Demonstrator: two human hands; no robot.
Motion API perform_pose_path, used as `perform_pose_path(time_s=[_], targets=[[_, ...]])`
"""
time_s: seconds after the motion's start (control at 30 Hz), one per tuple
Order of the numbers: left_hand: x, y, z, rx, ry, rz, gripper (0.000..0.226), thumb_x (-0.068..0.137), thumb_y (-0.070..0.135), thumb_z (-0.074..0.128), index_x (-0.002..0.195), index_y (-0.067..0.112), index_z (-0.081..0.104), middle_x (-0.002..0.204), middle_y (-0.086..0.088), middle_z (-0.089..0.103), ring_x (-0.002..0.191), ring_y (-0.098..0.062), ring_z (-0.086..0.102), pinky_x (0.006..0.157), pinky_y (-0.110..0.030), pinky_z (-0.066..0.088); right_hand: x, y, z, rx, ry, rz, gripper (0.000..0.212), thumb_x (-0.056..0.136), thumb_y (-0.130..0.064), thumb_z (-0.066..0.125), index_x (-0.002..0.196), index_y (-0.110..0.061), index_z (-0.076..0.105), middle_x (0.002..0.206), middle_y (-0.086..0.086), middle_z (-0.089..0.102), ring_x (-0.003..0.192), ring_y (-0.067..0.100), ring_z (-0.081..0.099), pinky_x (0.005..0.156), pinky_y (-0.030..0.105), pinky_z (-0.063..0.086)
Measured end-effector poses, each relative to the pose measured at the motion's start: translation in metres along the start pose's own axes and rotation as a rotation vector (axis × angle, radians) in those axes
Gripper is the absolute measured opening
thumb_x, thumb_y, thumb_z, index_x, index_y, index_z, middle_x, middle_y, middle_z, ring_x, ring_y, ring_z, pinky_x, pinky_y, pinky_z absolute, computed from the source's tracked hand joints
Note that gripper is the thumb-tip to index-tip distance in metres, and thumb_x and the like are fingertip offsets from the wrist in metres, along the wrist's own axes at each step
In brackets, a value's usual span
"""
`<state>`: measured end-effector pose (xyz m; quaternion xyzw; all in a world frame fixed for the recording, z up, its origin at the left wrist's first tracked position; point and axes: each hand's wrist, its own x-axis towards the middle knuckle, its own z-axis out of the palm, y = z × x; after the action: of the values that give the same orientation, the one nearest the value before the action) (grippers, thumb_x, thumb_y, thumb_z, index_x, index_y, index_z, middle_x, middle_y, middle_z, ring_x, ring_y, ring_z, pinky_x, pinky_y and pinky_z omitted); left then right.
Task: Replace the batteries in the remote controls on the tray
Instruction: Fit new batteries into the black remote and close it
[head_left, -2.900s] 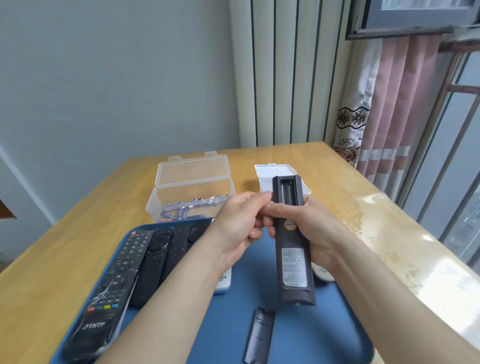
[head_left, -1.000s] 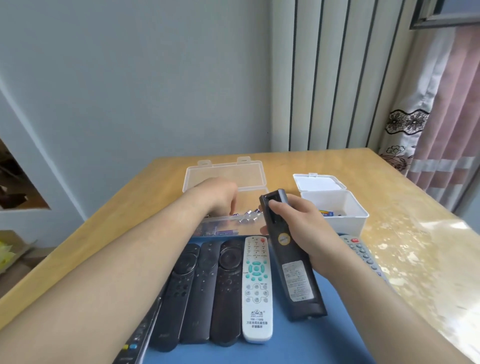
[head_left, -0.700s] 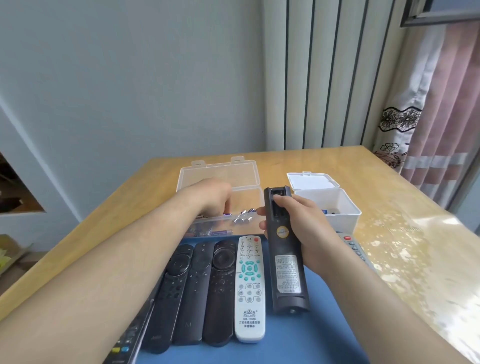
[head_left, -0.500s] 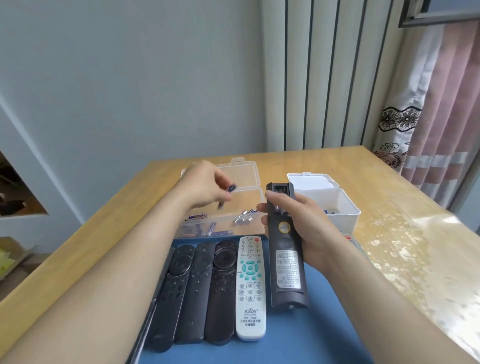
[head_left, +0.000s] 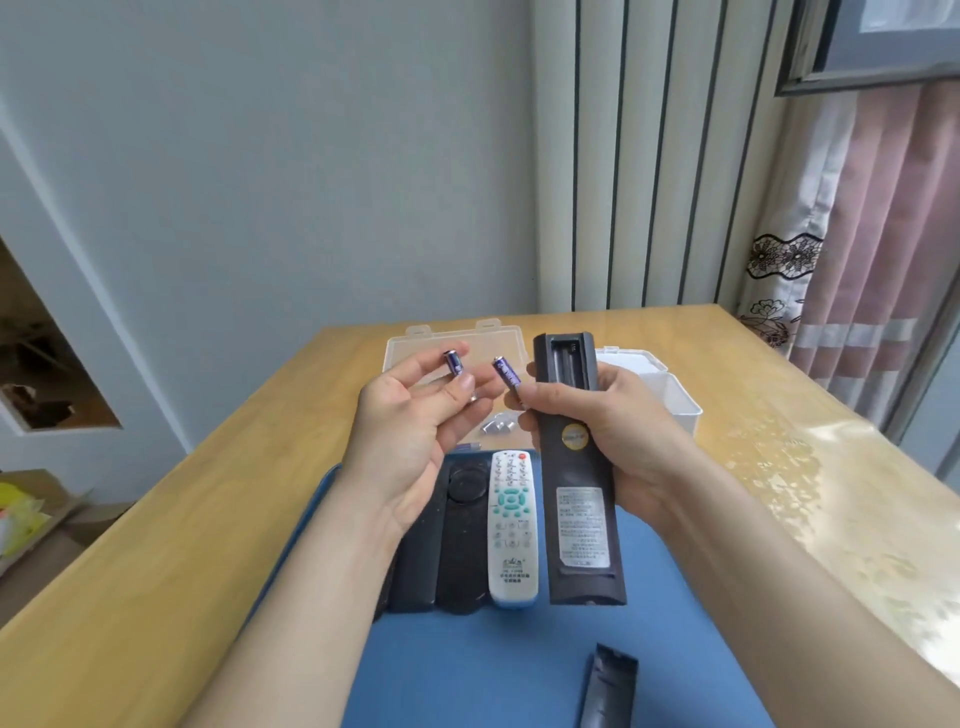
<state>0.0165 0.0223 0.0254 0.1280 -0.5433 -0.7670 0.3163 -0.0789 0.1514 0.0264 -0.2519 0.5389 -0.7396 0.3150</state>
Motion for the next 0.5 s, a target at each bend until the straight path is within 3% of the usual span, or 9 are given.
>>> perform_pose_path(time_s=[0.07, 0.13, 0.2, 0.27, 0.37, 0.5], targets=[[-0.014, -0.001, 0.000, 0.039, -0.038, -0.017, 0.030, 0.094, -0.009, 0.044, 0.110, 0.011, 0.059, 0.092, -0.014, 0.071, 0.071, -0.016, 0.066, 0.054, -0.018, 0.050, -0.011, 0.000, -0.001, 0.061, -0.052, 0.015, 0.012, 0.081, -0.006, 0.071, 0.093, -0.007, 0.067, 0.082, 0.017, 0.067, 0.059, 0.016, 0.060, 0.056, 0.027, 0.051], [-0.028, -0.006, 0.002, 0.055, -0.067, -0.053, 0.030, 0.093, -0.009, 0.037, 0.104, 0.011, 0.057, 0.090, -0.019, 0.060, 0.059, -0.011, 0.048, 0.045, -0.017, 0.033, -0.023, 0.004, -0.003, 0.045, -0.088, 0.029, 0.014, 0.083, -0.009, 0.071, 0.094, -0.005, 0.064, 0.085, 0.020, 0.063, 0.058, 0.018, 0.056, 0.057, 0.028, 0.048], [-0.039, -0.013, 0.004, 0.061, -0.095, -0.058, 0.020, 0.095, -0.001, 0.041, 0.102, 0.009, 0.057, 0.084, -0.015, 0.058, 0.055, -0.009, 0.035, 0.043, -0.018, 0.022, -0.032, 0.008, -0.004, 0.011, -0.090, 0.051, 0.012, 0.083, -0.011, 0.071, 0.090, -0.005, 0.064, 0.077, 0.019, 0.061, 0.055, 0.020, 0.054, 0.054, 0.027, 0.048], [-0.046, -0.021, 0.005, 0.098, -0.118, -0.036, 0.014, 0.095, 0.012, 0.050, 0.103, 0.008, 0.061, 0.073, -0.005, 0.060, 0.053, -0.007, 0.031, 0.042, -0.017, 0.018, -0.039, 0.013, -0.006, -0.001, -0.076, 0.065, 0.012, 0.082, -0.012, 0.072, 0.089, -0.004, 0.066, 0.068, 0.015, 0.061, 0.053, 0.019, 0.054, 0.052, 0.025, 0.048], [-0.054, -0.026, 0.006, 0.157, -0.116, -0.006, 0.023, 0.090, 0.026, 0.056, 0.099, 0.010, 0.071, 0.067, 0.000, 0.059, 0.050, -0.006, 0.027, 0.040, -0.014, 0.018, -0.047, 0.020, -0.007, 0.015, -0.059, 0.072, 0.023, 0.079, -0.012, 0.073, 0.098, -0.001, 0.068, 0.066, 0.014, 0.061, 0.052, 0.017, 0.056, 0.053, 0.025, 0.049], [-0.057, -0.028, 0.005, 0.094, -0.087, -0.003, 0.025, 0.084, 0.030, 0.058, 0.087, 0.010, 0.073, 0.070, -0.002, 0.066, 0.053, -0.010, 0.019, 0.038, -0.013, 0.016, -0.055, 0.026, -0.007, 0.024, -0.026, 0.051, 0.007, 0.079, -0.009, 0.072, 0.086, -0.006, 0.070, 0.069, 0.012, 0.066, 0.053, 0.016, 0.057, 0.052, 0.024, 0.049]])
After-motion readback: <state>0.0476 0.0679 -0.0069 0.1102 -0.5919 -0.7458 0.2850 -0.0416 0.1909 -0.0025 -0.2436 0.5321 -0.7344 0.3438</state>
